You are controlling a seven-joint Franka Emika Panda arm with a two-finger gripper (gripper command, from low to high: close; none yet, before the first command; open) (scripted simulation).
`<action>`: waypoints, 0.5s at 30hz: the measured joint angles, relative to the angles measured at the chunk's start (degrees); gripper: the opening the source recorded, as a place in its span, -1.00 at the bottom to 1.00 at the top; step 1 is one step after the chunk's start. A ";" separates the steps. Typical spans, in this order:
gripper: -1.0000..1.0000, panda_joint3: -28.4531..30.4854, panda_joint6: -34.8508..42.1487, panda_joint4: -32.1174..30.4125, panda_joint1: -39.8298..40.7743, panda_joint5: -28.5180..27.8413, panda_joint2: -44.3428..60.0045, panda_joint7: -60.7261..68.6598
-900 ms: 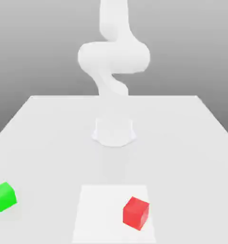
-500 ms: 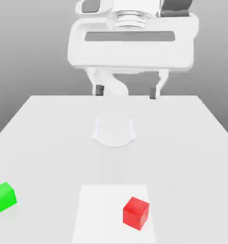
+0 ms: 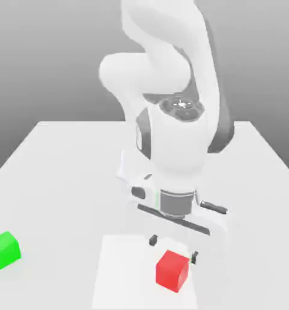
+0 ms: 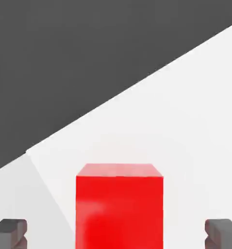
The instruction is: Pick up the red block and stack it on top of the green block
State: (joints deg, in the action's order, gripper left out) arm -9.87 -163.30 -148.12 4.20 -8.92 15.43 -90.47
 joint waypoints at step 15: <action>-1.00 -1.03 6.10 -0.90 1.95 4.73 -7.13 3.43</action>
State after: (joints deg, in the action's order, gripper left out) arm -10.90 -157.20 -149.02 6.15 -4.19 8.30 -87.04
